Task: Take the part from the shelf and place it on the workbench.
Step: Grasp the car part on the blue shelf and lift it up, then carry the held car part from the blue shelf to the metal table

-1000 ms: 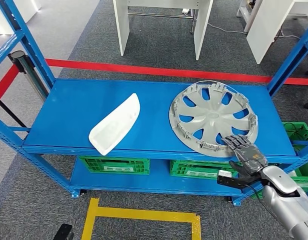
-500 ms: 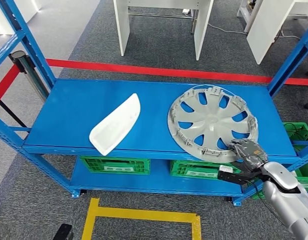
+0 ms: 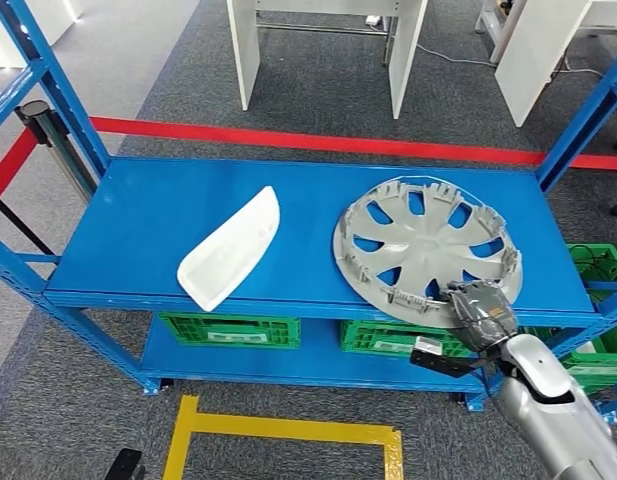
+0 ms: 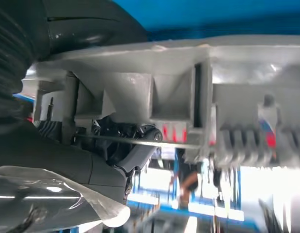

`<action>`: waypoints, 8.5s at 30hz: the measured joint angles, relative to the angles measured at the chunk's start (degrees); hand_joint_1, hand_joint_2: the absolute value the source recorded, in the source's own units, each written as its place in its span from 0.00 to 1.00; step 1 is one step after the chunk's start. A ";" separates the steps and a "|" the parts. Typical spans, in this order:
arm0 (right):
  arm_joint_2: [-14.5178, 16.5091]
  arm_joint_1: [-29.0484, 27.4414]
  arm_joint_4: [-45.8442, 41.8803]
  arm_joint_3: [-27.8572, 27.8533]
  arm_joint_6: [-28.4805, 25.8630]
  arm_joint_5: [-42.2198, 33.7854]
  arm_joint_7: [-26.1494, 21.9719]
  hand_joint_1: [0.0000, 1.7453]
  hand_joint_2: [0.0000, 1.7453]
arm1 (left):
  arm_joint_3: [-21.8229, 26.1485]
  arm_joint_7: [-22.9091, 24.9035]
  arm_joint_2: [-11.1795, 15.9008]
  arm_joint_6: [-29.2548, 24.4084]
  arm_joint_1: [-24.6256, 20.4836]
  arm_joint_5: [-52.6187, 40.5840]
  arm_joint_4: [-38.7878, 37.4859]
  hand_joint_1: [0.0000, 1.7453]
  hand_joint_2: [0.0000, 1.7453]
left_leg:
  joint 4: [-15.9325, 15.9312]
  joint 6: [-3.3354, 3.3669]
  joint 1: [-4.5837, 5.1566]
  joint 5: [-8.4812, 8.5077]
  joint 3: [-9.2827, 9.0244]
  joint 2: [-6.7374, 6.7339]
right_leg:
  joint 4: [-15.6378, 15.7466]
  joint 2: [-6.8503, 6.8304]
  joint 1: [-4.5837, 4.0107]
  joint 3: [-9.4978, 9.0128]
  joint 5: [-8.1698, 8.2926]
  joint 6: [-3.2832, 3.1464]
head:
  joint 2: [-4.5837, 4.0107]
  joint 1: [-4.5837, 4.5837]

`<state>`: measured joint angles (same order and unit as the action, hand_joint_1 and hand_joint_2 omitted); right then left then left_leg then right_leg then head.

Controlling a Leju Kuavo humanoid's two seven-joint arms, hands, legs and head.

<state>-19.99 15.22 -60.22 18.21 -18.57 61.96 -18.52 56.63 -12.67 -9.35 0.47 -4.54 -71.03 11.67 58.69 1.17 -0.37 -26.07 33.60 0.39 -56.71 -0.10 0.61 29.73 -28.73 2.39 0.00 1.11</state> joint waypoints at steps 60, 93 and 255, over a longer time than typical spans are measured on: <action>28.99 -27.63 -56.97 -11.13 -18.46 -6.07 -8.91 1.00 1.00 | 6.84 -7.07 -1.22 -3.04 -0.41 3.23 0.00 0.00 1.00 | -0.09 -0.06 0.00 -0.06 0.24 0.03 | -0.04 -0.02 0.01 0.34 -0.16 -0.18 | 0.00 0.00; 29.45 -30.62 -57.97 -8.47 -18.76 -5.85 -10.07 1.00 1.00 | 8.51 -7.01 -1.64 -3.51 -0.55 4.32 0.02 0.00 1.00 | -0.60 1.18 0.17 1.65 1.29 -0.31 | -7.53 0.02 0.66 2.35 -3.97 0.80 | 0.00 0.33; 31.62 -33.27 -61.12 -13.73 -17.86 -10.74 -13.66 1.00 1.00 | 9.53 -6.43 -2.53 -3.91 -1.08 2.45 0.80 0.00 1.00 | 6.70 -1.93 0.11 -5.53 1.86 -0.72 | 0.55 -0.23 -0.07 0.47 0.92 -2.23 | 0.00 0.56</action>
<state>11.63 -18.05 -121.34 4.48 -36.43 51.23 -32.18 66.16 -19.10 -11.88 -3.44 -5.62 -68.59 12.47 65.40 -0.76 -0.26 -31.60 35.46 -0.32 -56.16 -0.33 0.54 30.20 -27.80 0.16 0.00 1.67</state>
